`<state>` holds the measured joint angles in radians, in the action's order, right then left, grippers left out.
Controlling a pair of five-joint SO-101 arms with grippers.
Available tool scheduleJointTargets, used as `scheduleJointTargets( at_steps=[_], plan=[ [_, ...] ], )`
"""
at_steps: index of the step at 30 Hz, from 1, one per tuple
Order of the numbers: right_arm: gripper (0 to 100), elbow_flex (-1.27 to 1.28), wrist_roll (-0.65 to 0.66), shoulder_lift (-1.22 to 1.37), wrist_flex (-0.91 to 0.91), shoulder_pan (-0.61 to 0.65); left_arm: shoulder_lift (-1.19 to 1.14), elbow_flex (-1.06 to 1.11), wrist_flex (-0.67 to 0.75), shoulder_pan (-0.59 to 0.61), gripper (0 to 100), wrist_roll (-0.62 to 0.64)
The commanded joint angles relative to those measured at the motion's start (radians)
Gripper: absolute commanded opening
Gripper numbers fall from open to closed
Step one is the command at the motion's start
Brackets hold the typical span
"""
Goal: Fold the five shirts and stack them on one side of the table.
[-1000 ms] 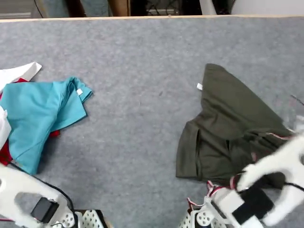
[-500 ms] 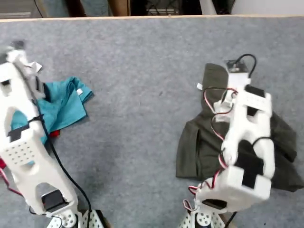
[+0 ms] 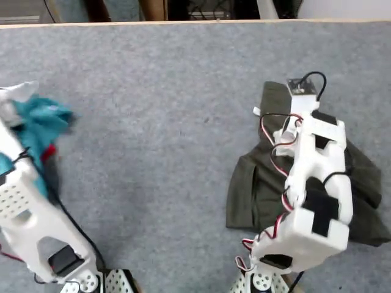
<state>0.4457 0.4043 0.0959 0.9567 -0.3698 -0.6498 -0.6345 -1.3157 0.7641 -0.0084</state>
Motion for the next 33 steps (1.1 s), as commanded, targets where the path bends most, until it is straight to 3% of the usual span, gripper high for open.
scheduleJointTargets(
  at_steps=[1,7,12,18,20,25,29,33],
  plan=[
    [1.4,0.001,-0.006,-0.128,-0.006,0.009,0.081,-0.193,0.018,0.142,3,0.074],
    [1.4,-0.002,-0.006,-0.320,0.031,0.064,0.129,-0.367,-0.064,0.240,3,0.150],
    [1.4,-0.004,-0.006,-0.479,0.135,0.275,0.132,-0.476,-0.189,0.275,4,0.158],
    [1.4,-0.147,-0.104,-0.570,0.230,0.500,0.132,-0.499,-0.273,0.286,23,0.285],
    [1.4,-0.225,-0.138,-0.558,0.258,0.534,0.140,-0.501,-0.315,0.278,24,0.292],
    [4.1,-0.265,-0.140,-0.432,0.322,0.460,0.141,-0.501,-0.371,0.260,25,0.290],
    [26.7,-0.265,-0.121,-0.271,0.407,0.287,0.153,-0.513,-0.381,0.260,25,0.227],
    [42.6,-0.265,0.092,-0.085,0.443,0.189,0.215,-0.581,-0.446,0.226,25,0.155]
  ],
)
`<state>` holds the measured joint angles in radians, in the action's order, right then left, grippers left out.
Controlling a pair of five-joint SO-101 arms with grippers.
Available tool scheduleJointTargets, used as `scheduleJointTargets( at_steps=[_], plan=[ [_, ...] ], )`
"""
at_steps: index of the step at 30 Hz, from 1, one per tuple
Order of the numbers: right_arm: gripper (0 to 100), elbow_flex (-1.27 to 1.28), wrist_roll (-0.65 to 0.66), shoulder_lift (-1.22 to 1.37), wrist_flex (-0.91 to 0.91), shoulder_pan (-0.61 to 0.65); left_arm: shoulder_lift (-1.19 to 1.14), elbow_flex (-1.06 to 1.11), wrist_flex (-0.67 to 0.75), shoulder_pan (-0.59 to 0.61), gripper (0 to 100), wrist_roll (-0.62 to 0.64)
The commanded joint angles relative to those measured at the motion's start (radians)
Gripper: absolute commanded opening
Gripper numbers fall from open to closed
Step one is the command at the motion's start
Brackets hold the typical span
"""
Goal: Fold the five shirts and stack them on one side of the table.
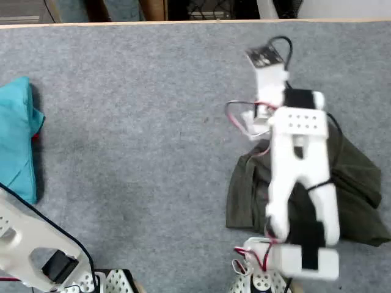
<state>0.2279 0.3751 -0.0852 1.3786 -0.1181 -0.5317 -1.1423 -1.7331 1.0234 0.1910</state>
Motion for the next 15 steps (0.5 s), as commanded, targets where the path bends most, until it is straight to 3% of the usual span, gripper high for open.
scheduleJointTargets(
  at_steps=[1,6,12,15],
  plan=[
    [42.6,-0.047,0.150,0.148,0.017,-0.074,0.115,-0.079,-0.029,-0.047,25,-0.052],
    [33.2,-0.054,0.164,0.432,-0.158,-0.123,0.195,-0.036,-0.028,-0.122,25,-0.081],
    [3.6,-0.120,0.158,0.499,-0.183,-0.120,0.204,0.110,-0.028,-0.156,25,-0.129],
    [2.8,-0.128,0.157,0.447,-0.178,-0.127,0.203,0.140,-0.028,-0.156,25,-0.163]
  ],
)
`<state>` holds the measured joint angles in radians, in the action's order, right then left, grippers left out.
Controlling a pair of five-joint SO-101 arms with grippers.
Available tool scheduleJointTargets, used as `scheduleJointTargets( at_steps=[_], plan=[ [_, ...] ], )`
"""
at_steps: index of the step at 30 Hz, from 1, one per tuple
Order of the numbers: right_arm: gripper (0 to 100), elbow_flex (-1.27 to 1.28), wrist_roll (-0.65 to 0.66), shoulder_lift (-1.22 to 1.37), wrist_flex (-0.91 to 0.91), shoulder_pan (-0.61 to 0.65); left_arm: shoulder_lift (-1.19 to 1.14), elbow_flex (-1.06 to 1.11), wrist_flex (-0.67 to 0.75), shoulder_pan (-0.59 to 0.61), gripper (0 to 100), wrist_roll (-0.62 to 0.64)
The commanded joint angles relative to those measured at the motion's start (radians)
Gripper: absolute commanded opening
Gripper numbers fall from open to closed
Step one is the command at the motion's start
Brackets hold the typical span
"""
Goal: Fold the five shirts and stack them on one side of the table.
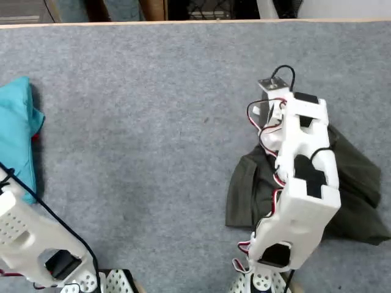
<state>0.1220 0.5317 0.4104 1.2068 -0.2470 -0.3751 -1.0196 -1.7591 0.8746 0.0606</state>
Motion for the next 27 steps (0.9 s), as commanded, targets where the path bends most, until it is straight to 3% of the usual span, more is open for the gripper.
scheduleJointTargets(
  at_steps=[1,7,14,19,22,27],
  plan=[
    [2.3,-0.015,0.000,-0.077,-0.005,0.002,0.046,0.024,-0.002,-0.007,25,-0.046],
    [1.3,-0.007,-0.049,-0.344,0.124,0.092,0.046,0.073,-0.002,-0.001,25,-0.106],
    [1.3,-0.151,-0.173,-0.713,0.265,0.552,0.046,0.130,-0.002,-0.007,25,-0.103],
    [1.4,-0.337,-0.319,-0.748,0.278,0.807,0.048,0.136,-0.002,-0.001,25,-0.104],
    [1.4,-0.369,-0.348,-0.680,0.270,0.786,0.048,0.136,-0.002,0.001,25,-0.104],
    [1.4,-0.286,-0.302,-0.498,0.270,0.591,0.048,0.142,-0.002,0.002,25,-0.106]
  ],
)
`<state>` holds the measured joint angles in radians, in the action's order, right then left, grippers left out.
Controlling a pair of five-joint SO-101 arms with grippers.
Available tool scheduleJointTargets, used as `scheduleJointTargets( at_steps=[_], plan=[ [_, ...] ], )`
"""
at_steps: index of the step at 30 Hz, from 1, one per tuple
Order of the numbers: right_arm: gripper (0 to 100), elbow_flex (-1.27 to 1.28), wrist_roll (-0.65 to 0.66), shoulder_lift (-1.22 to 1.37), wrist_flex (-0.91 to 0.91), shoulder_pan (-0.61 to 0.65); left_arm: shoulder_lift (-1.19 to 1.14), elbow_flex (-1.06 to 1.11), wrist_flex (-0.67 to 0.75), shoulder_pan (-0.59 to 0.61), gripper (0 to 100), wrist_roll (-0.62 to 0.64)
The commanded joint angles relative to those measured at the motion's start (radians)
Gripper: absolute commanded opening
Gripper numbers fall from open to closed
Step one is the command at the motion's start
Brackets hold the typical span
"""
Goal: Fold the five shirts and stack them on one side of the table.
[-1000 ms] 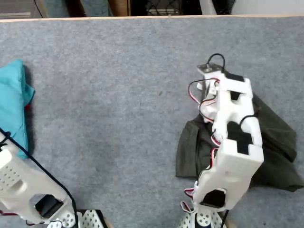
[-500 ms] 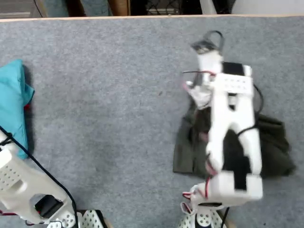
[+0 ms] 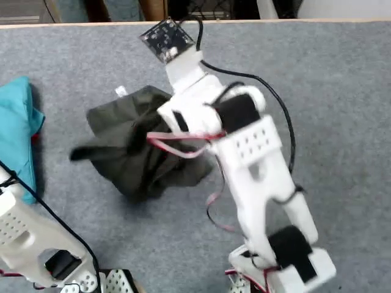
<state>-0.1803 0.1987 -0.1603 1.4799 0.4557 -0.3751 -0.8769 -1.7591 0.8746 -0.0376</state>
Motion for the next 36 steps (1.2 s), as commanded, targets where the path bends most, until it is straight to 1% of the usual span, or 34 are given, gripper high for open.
scheduleJointTargets(
  at_steps=[1,5,7,11,12,14,17,18,20,23,24,26,28,30,31,33,35,36],
  plan=[
    [1.4,0.033,0.060,0.111,-0.002,-0.158,0.048,-0.001,-0.002,0.002,25,-0.008],
    [1.5,0.091,0.233,0.228,0.006,-0.358,0.048,-0.002,-0.002,0.002,25,-0.009],
    [1.5,0.119,0.359,0.271,0.006,-0.457,0.048,-0.002,-0.002,0.001,25,-0.009],
    [1.5,0.154,0.694,0.326,0.003,-0.640,0.048,-0.001,-0.002,-0.008,25,-0.009],
    [1.5,0.154,0.760,0.334,0.002,-0.680,0.048,-0.001,-0.002,-0.015,25,-0.009],
    [1.5,0.151,0.829,0.352,-0.015,-0.755,0.048,-0.001,-0.002,-0.033,25,-0.009],
    [2.7,0.148,0.848,0.369,-0.101,-0.835,0.048,-0.001,-0.002,-0.067,25,-0.043],
    [5.7,0.148,0.848,0.374,-0.129,-0.856,0.048,-0.001,-0.002,-0.082,25,-0.060],
    [16.6,0.147,0.845,0.383,-0.140,-0.887,0.049,0.001,-0.002,-0.113,25,-0.077],
    [34.5,0.147,0.845,0.383,-0.130,-0.901,0.083,0.002,-0.002,-0.160,25,-0.081],
    [39.2,0.145,0.845,0.381,-0.107,-0.901,0.100,0.012,-0.002,-0.177,25,-0.081],
    [43.1,0.116,0.845,0.381,-0.040,-0.898,0.141,0.045,-0.002,-0.213,25,-0.083],
    [41.9,0.056,0.809,0.381,0.040,-0.898,0.187,0.101,-0.002,-0.243,25,-0.083],
    [37.1,-0.030,0.729,0.381,0.129,-0.898,0.233,0.168,-0.002,-0.266,25,-0.084],
    [32.7,-0.076,0.695,0.381,0.180,-0.899,0.256,0.202,-0.002,-0.275,25,-0.084],
    [19.7,-0.156,0.641,0.381,0.278,-0.895,0.302,0.271,0.000,-0.289,25,-0.084],
    [5.4,-0.186,0.588,0.377,0.284,-0.893,0.347,0.334,0.003,-0.294,25,-0.084],
    [0.7,-0.186,0.560,0.364,0.284,-0.893,0.365,0.363,0.003,-0.294,25,-0.084]
  ],
)
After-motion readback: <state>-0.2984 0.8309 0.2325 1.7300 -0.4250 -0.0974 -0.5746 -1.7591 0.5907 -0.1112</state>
